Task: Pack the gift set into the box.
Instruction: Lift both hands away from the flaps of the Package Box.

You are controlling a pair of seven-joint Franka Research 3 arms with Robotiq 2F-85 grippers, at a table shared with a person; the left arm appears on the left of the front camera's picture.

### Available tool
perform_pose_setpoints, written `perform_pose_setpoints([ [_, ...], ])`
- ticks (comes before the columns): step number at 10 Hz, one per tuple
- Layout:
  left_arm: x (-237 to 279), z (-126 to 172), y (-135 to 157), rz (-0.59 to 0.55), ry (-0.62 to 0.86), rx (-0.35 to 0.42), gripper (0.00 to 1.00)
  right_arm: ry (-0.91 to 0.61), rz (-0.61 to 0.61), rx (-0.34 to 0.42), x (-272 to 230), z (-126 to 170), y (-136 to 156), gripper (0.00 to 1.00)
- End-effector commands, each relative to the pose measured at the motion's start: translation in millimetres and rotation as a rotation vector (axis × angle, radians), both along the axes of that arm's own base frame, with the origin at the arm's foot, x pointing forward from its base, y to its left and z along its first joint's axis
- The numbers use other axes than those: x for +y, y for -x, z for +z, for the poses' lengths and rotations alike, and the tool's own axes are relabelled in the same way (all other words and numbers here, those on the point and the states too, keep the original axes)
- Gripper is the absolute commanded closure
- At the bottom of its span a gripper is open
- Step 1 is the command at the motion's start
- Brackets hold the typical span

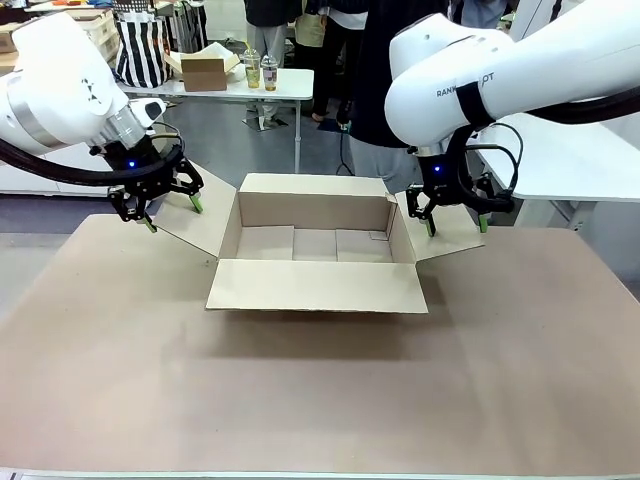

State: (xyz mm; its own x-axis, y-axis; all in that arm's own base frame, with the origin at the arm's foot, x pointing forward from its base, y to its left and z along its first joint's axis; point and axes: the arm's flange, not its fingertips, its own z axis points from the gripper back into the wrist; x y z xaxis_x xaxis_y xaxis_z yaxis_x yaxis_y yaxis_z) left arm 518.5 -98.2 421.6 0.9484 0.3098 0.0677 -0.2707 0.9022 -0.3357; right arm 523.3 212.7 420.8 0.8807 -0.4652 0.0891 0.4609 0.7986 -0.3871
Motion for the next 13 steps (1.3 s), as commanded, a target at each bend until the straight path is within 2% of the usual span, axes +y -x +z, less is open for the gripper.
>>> perform_pose_setpoints([
  [1,0.4,2.5,0.7,0.01,-0.01,0.011,0.0,0.025,0.006,-0.001,-0.9,3.4,-4.2,0.0],
  [13,0.4,2.5,0.7,0.01,-0.01,0.011,0.0,0.025,0.006,-0.001,-0.9,3.4,-4.2,0.0],
])
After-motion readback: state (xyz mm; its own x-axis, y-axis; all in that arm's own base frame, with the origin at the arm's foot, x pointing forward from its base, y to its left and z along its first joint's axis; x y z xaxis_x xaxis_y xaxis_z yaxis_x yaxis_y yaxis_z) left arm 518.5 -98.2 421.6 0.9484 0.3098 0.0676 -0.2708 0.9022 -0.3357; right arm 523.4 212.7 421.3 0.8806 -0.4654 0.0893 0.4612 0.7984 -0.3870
